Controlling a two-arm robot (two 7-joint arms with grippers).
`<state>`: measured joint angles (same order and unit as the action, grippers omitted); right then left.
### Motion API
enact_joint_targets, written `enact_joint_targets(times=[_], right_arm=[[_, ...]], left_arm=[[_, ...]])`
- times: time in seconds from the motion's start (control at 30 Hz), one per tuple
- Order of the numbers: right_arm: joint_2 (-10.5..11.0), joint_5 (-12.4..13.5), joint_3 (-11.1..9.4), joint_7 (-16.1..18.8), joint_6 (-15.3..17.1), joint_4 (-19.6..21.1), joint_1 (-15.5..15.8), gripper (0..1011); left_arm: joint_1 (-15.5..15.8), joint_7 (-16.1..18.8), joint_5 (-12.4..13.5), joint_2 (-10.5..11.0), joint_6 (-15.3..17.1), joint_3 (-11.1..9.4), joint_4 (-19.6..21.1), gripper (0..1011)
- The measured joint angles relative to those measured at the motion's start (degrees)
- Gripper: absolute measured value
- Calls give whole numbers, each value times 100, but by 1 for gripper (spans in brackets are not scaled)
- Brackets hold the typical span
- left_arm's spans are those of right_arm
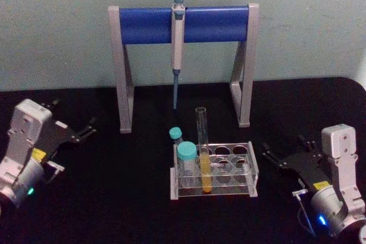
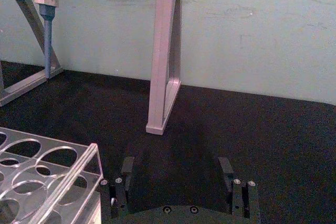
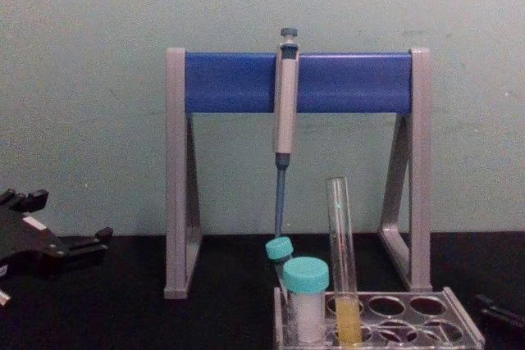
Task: Pick up the test tube from the test tube rack, shake it, then place it back into the test tube rack.
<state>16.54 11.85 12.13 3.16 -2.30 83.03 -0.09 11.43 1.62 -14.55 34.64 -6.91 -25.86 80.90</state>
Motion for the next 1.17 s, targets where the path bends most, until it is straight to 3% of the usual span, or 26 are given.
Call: enact_joint_targets(times=[1.17], right_arm=[[11, 29, 8, -3, -18, 19, 0, 1000]], left_arm=[[0, 0, 0, 0, 0, 0, 0, 1001]])
